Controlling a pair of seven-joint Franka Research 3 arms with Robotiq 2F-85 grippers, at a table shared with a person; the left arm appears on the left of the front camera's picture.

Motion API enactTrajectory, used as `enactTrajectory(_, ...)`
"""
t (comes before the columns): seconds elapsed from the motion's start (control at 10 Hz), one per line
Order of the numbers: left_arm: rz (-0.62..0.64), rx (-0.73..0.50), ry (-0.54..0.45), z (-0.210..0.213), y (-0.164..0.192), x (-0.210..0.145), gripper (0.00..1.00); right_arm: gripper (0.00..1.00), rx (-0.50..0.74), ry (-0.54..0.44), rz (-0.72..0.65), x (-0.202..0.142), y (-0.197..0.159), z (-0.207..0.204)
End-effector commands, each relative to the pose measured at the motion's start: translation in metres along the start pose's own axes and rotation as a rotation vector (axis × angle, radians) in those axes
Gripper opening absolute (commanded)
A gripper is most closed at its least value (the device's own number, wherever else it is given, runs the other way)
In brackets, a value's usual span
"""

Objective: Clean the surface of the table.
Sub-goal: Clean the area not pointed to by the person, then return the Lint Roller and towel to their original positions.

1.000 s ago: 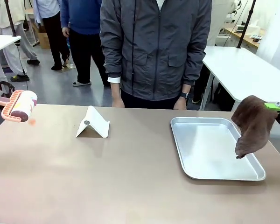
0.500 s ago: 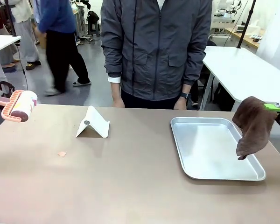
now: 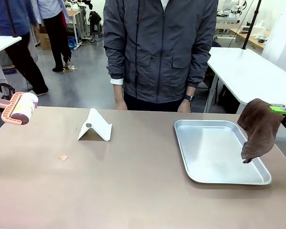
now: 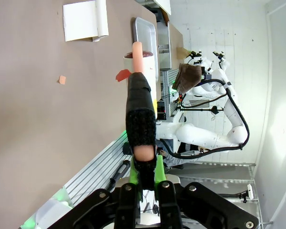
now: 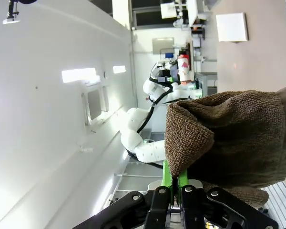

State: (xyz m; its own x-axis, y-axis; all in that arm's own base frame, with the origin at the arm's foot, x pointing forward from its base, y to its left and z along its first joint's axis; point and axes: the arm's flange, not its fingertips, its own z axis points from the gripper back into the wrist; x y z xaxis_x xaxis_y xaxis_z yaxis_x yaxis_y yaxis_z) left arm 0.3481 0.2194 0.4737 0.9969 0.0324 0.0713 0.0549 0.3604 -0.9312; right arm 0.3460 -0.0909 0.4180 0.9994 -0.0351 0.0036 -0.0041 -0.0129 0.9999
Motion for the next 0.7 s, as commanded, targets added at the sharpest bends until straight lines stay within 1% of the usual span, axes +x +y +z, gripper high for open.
enactTrajectory(0.0,0.011,-0.008,-0.003,0.0003,-0.0050,-0.0009,0.14,0.04,-0.008,-0.008,0.002,-0.0009,0.0020,0.0002)
enactTrajectory(0.6,0.011,-0.008,-0.003,0.0003,-0.0050,-0.0009,0.14,0.04,-0.008,-0.008,0.002,-0.0009,0.0020,0.0002)
